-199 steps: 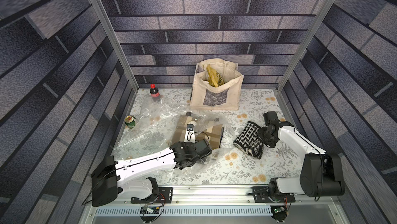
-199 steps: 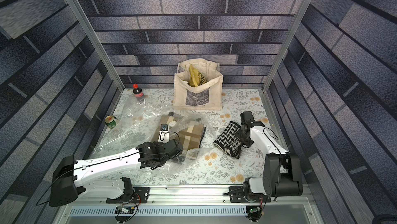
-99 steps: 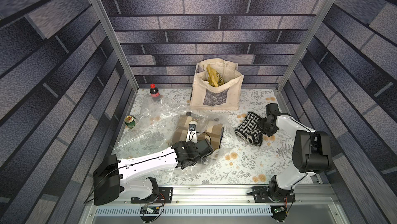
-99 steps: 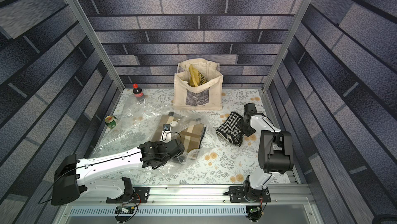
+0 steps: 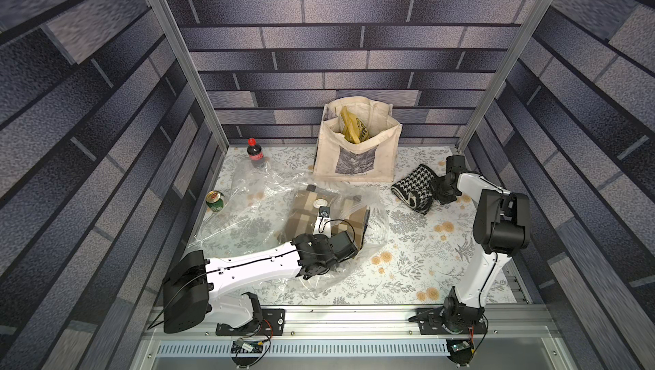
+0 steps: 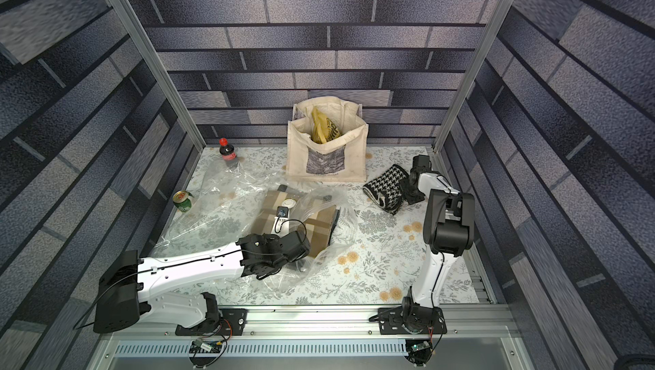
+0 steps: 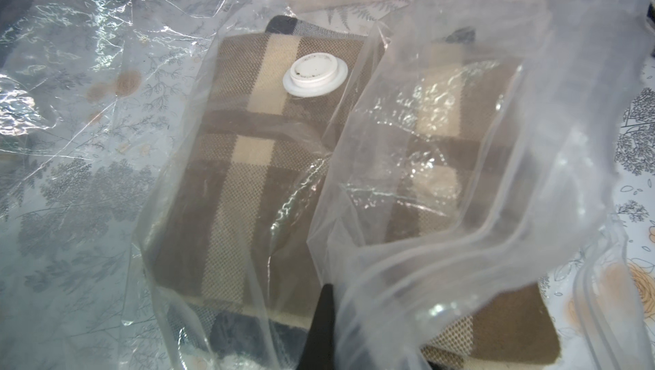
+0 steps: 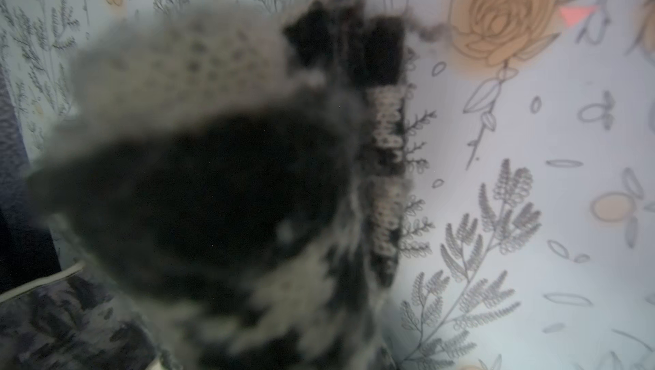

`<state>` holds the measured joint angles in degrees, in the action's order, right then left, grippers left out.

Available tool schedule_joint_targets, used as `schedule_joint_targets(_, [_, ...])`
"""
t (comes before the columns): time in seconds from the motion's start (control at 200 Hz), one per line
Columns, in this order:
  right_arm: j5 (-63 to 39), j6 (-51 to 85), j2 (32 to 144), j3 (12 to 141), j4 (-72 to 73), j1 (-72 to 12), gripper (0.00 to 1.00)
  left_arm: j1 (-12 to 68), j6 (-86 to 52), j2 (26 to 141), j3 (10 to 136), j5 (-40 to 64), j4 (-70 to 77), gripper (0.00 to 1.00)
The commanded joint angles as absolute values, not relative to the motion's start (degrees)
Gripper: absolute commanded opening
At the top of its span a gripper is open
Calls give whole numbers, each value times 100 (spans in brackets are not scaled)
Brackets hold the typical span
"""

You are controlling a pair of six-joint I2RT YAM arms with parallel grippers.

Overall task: Take the scarf out of the vacuum bag
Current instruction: Move the scarf to the center of the board.

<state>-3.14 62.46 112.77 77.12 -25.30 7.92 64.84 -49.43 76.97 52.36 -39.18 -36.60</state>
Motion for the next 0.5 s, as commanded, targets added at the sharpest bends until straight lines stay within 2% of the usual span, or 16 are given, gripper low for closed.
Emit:
schedule_joint_targets(0.0, [-426,6878,11551,7866,-2213,828,0,6504,-4824,7743,5440,-3929,-3676,0])
schedule_joint_targets(0.295, [-428,8415,11447,7332,-1100,828,0,6528,-4902,7756,5436,-3950,-3709,0])
schedule_joint_targets(0.496, [-218,8969,11166,6727,-666,837,0,6539,-4889,7752,5431,-3954,-3724,0])
